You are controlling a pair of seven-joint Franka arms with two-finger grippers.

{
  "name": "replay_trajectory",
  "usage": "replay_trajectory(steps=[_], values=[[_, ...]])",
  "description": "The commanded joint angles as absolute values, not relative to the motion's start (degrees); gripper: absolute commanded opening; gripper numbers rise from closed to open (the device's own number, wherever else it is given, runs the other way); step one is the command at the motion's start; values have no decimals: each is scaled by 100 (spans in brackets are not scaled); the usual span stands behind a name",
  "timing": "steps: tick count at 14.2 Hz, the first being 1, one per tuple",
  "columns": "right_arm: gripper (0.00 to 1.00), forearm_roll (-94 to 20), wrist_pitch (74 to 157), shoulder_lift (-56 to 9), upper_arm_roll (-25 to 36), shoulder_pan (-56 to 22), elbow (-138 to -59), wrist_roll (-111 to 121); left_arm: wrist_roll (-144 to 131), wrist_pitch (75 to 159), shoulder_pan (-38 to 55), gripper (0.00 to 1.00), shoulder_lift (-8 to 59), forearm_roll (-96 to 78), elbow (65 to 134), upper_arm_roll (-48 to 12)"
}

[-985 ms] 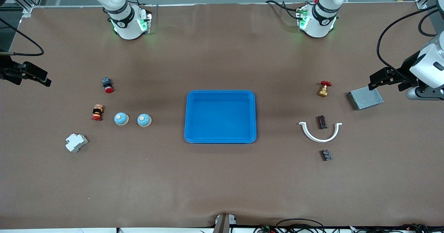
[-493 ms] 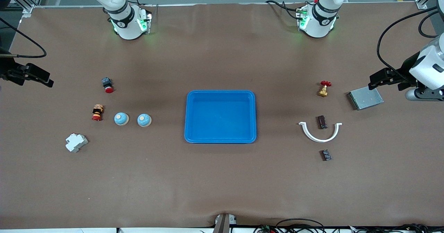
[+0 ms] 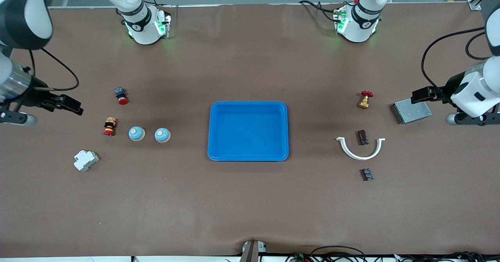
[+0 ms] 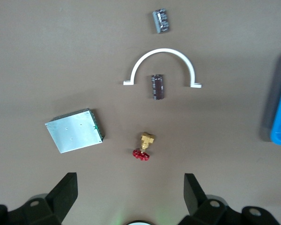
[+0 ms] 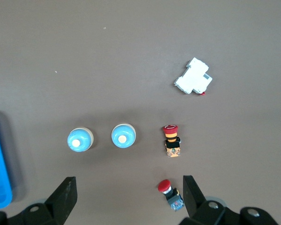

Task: Place electrolytic capacitor and blue bell in tray
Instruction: 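Reach the right gripper to a blue button while the left gripper reaches a capacitor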

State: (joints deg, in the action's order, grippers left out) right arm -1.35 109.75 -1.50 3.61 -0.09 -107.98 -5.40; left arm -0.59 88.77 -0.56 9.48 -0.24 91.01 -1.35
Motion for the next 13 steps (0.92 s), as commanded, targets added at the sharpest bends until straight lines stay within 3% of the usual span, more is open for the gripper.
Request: replay_trajectory(steps=[1,5,13], values=[[100,-167,11642,-35,369,-53,-11458,-799,-141,8850,-88,100,1369,44,8755,-132],[100,-167,12671,-324,369,-245,-12119,-1115,-149,9455,-79,100,1862,-26,8640,-132],[100,-167,14322,-1555,369,-501,-12391,-1591,-1036,10722,44,100,2899,-9,8613,-149]])
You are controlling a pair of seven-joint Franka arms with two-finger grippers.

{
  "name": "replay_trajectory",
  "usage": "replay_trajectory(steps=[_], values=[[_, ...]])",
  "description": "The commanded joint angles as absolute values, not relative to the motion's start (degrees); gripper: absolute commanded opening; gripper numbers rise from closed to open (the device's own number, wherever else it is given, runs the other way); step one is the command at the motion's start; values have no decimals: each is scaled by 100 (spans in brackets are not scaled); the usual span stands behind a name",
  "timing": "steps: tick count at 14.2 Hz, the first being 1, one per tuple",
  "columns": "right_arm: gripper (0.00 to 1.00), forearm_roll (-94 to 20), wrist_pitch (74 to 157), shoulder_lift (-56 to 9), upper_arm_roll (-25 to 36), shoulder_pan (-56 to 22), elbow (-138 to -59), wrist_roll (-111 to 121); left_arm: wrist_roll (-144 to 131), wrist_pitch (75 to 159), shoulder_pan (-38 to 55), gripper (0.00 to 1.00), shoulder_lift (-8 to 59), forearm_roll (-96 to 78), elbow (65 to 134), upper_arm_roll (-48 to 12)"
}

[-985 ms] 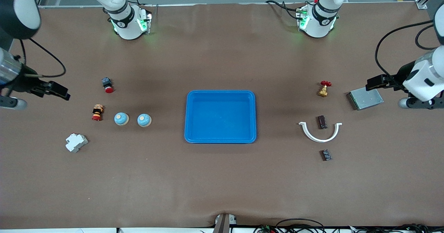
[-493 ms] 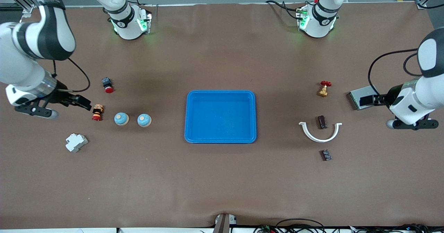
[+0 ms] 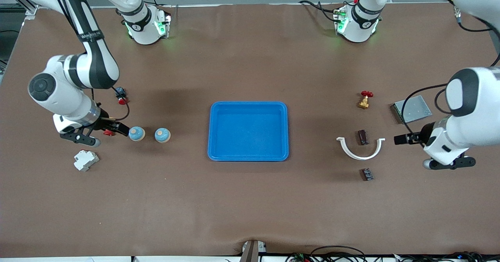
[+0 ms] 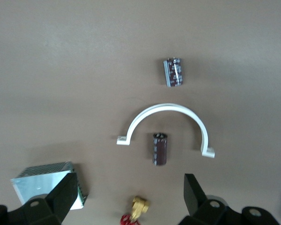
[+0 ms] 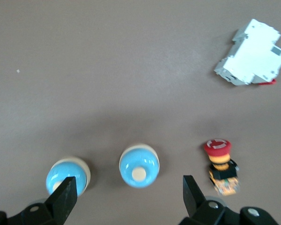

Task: Place electrolytic capacitor and blue bell in tray
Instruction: 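Reach the right gripper to a blue button while the left gripper reaches a capacitor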

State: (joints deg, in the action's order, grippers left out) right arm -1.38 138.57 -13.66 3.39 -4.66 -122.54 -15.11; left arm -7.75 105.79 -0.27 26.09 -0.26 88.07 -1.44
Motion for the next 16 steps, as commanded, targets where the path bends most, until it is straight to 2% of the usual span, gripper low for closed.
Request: replay_trajectory(steps=[1,6,16], values=[[100,-167,14639,-1669,369,-501,-12506,-1591,-1107,10827,87,100,3013,-17,8605,-149],[100,-167,15266,-2232,369,-483,-12559,-1591,-1406,11126,158,100,3717,-9,8165,-149],[100,-167,15696,-2408,369,-457,-12954,-1591,-2275,12796,527,100,4552,9,8183,-132]])
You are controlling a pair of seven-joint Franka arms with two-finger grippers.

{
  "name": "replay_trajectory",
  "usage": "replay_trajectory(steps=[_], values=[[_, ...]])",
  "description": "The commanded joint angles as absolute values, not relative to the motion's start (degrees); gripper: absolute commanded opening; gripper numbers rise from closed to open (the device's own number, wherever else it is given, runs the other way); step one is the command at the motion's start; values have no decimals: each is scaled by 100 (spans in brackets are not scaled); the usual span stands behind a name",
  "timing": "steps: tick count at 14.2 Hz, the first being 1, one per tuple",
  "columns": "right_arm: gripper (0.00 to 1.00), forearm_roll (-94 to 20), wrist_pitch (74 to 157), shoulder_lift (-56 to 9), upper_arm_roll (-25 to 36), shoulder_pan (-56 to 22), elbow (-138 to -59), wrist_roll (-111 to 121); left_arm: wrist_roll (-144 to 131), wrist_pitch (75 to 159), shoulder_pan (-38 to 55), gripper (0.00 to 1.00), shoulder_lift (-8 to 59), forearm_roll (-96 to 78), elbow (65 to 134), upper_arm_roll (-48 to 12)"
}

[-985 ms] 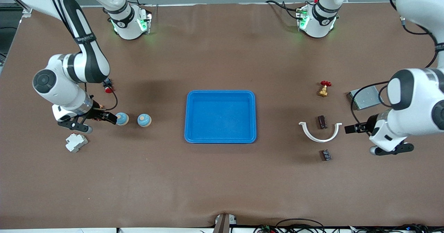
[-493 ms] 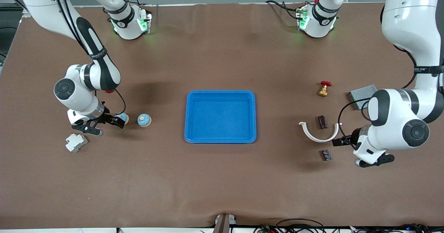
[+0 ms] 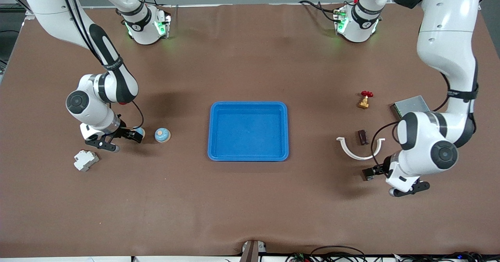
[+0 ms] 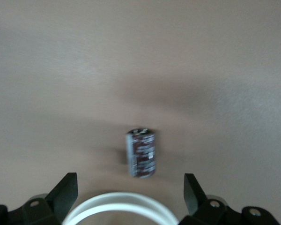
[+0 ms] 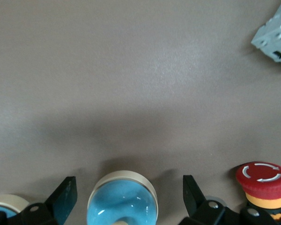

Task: Place electrolytic capacitor and blue bell in tray
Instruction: 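Close the right gripper on the blue button while the left gripper grasps the capacitor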

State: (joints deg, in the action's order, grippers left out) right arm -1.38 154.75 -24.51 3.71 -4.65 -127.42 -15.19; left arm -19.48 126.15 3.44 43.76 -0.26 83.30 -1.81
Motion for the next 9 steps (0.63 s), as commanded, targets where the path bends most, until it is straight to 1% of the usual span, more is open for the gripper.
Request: replay_trajectory(steps=[1,4,9], values=[[100,-167,15784,-2408,369,-457,-13016,-1591,-2346,12849,536,100,4596,35,8191,-132],[100,-167,15820,-2408,369,-457,-13078,-1600,-2373,13077,527,100,4667,35,8209,-141],[100,-167,15829,-2408,360,-457,-13087,-1608,-2268,13131,431,100,4658,18,8218,-141]])
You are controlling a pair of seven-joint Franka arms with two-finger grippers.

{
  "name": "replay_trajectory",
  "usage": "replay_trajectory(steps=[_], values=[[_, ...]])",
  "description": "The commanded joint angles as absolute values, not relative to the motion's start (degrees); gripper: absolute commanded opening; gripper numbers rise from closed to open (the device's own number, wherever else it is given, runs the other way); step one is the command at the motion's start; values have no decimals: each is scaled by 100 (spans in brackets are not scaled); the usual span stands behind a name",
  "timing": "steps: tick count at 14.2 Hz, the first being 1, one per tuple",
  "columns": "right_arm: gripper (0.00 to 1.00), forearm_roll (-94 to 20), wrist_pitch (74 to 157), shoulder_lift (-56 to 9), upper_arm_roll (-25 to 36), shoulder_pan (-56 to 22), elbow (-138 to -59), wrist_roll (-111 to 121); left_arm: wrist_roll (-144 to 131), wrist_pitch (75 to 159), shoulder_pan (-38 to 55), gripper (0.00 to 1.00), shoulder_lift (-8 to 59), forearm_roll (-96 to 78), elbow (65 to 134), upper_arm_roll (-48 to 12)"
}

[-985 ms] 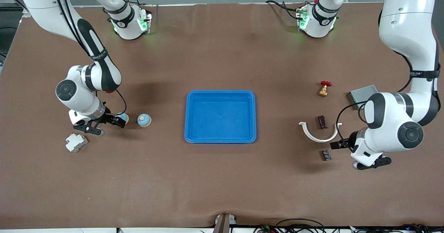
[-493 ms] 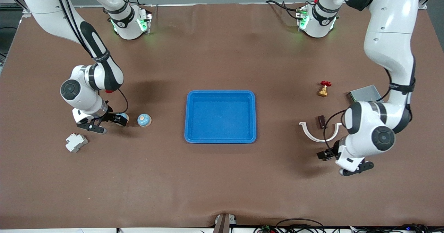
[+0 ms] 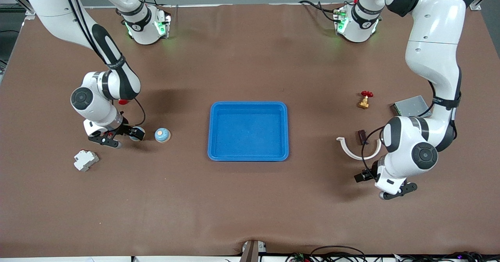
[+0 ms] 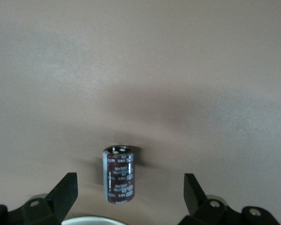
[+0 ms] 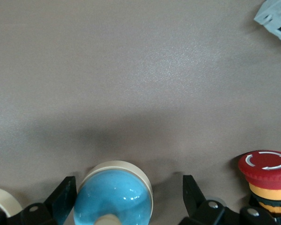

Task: Place electrolytic capacitor and blue bell in tray
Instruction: 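Close the right gripper on the blue button while the left gripper grasps the capacitor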

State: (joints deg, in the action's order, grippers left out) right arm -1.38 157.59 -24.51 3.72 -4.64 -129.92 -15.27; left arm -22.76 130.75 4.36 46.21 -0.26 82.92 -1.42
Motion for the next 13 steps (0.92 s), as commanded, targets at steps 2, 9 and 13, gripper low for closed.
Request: replay_trajectory(steps=[2,9,13], values=[[100,-167,15829,-2408,360,-457,-13087,-1626,-2373,13175,431,100,4676,-35,8227,-141],[0,-176,15881,-2399,352,-457,-13157,-1635,-2408,13210,272,100,4685,-351,8279,-149],[0,-176,15768,-2294,325,-518,-13131,-1643,-2820,13210,351,100,4676,-334,8341,-149]])
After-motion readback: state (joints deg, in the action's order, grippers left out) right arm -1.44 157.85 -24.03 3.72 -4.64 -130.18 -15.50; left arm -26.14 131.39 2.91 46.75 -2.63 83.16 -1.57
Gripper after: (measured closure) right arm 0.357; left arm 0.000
